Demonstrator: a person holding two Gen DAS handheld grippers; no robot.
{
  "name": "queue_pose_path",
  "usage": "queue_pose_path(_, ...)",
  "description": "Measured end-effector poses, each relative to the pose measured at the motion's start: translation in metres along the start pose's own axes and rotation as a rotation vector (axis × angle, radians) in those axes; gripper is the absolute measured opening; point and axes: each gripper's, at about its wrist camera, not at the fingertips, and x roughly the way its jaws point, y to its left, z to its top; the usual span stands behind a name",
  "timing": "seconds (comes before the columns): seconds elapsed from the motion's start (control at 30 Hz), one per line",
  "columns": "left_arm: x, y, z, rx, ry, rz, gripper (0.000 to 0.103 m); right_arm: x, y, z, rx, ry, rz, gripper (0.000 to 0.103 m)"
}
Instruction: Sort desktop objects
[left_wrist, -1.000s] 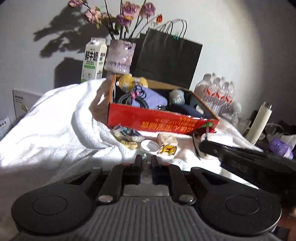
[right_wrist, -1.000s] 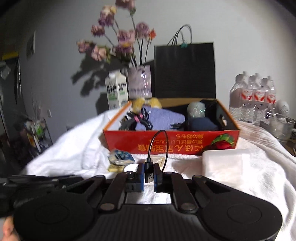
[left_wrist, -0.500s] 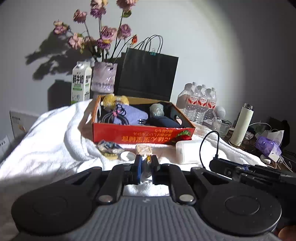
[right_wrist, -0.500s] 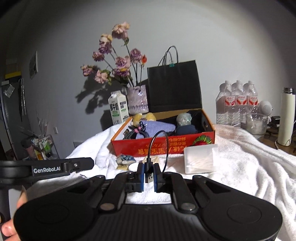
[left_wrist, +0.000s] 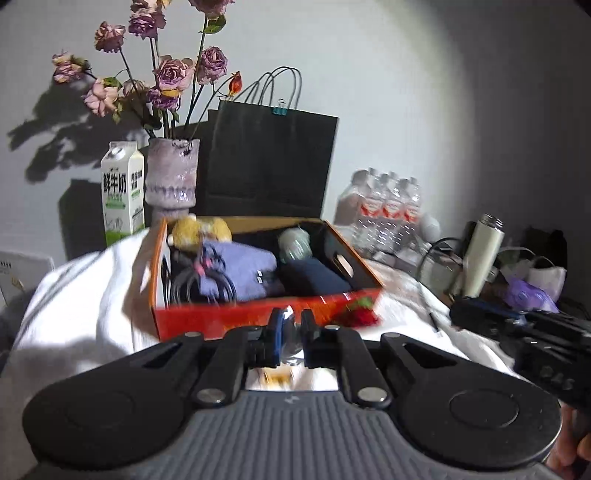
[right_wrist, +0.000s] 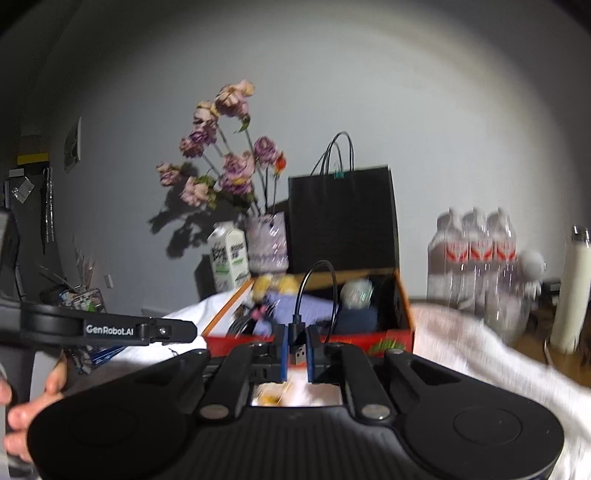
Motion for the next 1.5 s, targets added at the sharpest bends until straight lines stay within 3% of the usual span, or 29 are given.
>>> queue_pose_path(0.23, 0.093, 0.026, 0.047, -0.07, 0.054, 0.002, 0.011, 0.088, -0.051, 0.045, 0.025, 0.068, 0.017, 0.008)
queue_pose_path(0.43, 0.179, 0.046, 0.049, -0.18, 0.185, -0.021, 0.011, 0.176, -0.07, 0.05, -0.028, 0.218, -0.006, 0.008)
queue_pose_path(0.53, 0.207, 0.048, 0.042, -0.177, 0.214, 0.013, 0.013, 0.216, -0.08, 0.041, -0.027, 0.301, -0.037, 0.008)
queue_pose_path(0.7, 0.212, 0.057, 0.041, -0.167, 0.188, -0.009, 0.045, 0.25, -0.09, 0.027, -0.044, 0.367, -0.098, 0.014)
queue_pose_path(0.83, 0.198, 0.058, 0.051, -0.147, 0.149, 0.028, 0.059, 0.241, -0.098, 0.035, 0.062, 0.318, -0.044, 0.039)
queue_pose_path(0.97, 0.173, 0.048, 0.056, -0.082, 0.115, 0.156, 0.084, 0.215, -0.088, 0.041, 0.101, 0.295, -0.028, 0.041)
queue_pose_path(1.1, 0.138, 0.03, 0.049, 0.035, 0.115, 0.273, 0.084, 0.17, -0.061, 0.033, 0.088, 0.294, -0.044, 0.058)
queue_pose_path(1.3, 0.065, 0.019, 0.012, 0.05, 0.093, 0.213, 0.084, 0.086, -0.012, 0.001, -0.016, 0.218, -0.059, 0.075)
queue_pose_path(1.5, 0.003, 0.001, -0.042, 0.094, 0.073, 0.237, 0.086, 0.026, 0.003, -0.037, -0.046, 0.208, -0.115, 0.085)
